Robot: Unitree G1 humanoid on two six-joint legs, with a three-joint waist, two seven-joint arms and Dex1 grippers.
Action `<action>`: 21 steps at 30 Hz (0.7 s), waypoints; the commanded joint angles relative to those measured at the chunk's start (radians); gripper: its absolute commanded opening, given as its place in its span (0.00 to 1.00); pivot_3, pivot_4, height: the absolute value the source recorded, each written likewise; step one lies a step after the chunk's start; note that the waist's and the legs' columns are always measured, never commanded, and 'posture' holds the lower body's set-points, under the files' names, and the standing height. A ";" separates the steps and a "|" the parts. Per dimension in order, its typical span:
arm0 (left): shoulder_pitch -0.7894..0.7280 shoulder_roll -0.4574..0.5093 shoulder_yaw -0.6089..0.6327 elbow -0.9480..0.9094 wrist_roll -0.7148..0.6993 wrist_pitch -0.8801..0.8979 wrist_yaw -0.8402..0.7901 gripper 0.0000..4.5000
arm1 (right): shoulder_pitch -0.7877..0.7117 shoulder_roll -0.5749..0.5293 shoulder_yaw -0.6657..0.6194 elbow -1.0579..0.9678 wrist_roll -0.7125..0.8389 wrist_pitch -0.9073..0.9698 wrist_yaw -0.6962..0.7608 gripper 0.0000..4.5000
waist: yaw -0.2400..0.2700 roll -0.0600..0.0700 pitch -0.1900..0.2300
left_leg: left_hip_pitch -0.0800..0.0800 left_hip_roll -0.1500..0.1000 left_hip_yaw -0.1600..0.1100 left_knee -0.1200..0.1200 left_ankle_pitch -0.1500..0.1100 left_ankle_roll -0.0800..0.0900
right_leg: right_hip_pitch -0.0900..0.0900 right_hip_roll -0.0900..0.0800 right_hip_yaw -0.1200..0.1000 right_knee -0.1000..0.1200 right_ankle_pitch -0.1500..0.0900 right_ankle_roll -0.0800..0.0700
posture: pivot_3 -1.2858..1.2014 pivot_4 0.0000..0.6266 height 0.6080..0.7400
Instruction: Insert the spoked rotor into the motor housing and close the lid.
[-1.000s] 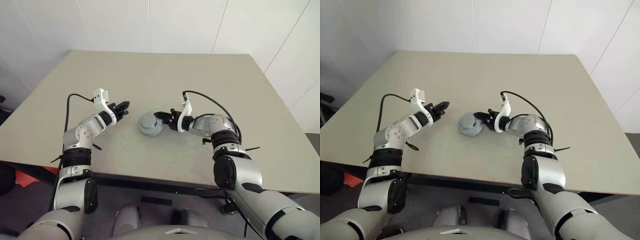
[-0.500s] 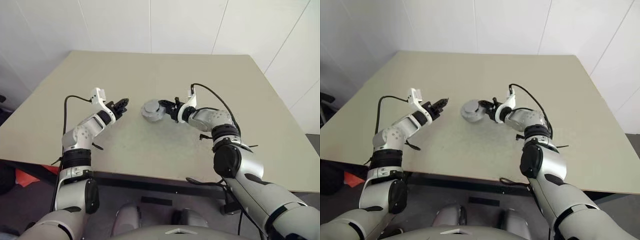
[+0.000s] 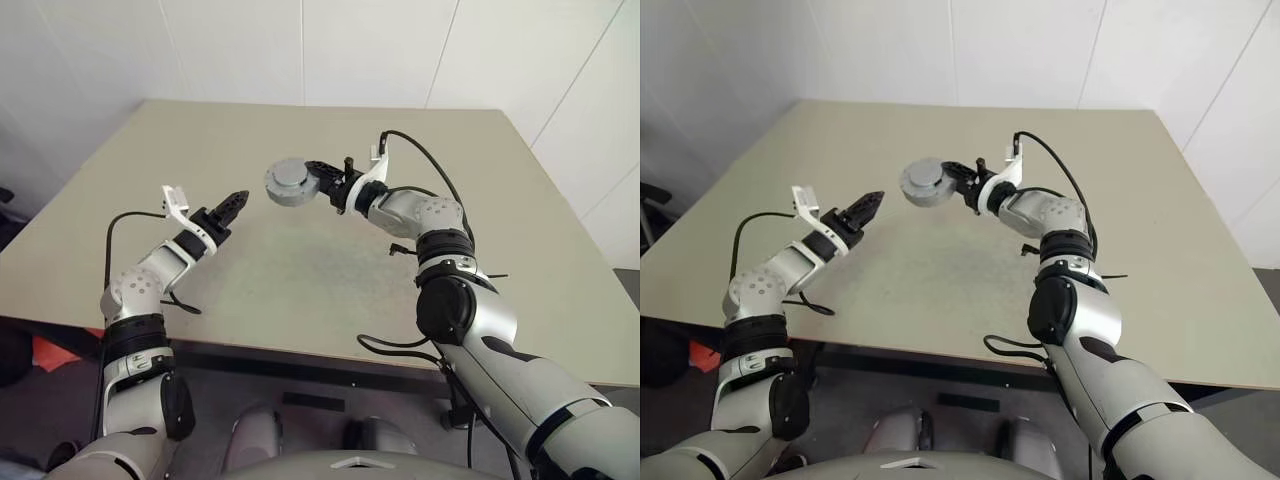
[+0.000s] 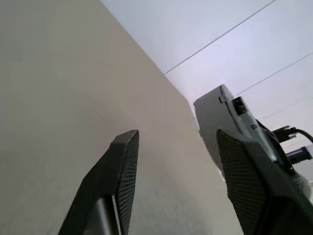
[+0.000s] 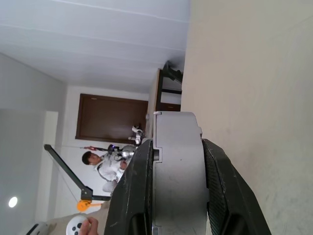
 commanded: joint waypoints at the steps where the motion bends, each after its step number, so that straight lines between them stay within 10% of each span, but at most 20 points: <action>1: -0.004 0.001 0.045 -0.038 -0.136 0.092 0.012 0.90 | -0.025 0.002 0.000 -0.055 0.047 0.000 0.013 0.26 | 0.000 0.000 0.000 | 0.000 0.000 0.000 0.000 0.000 0.000 | 0.000 0.000 0.000 0.000 0.000 0.000 | 0.52 0.00 1.00; 21: -0.108 -0.061 0.044 0.154 -0.314 0.244 0.060 0.99 | 0.020 0.044 0.040 -0.238 0.107 0.125 -0.009 0.26 | 0.005 -0.001 0.000 | 0.000 0.000 0.000 0.000 0.000 0.000 | 0.000 0.000 0.000 -0.001 0.003 0.006 | 0.52 0.00 1.00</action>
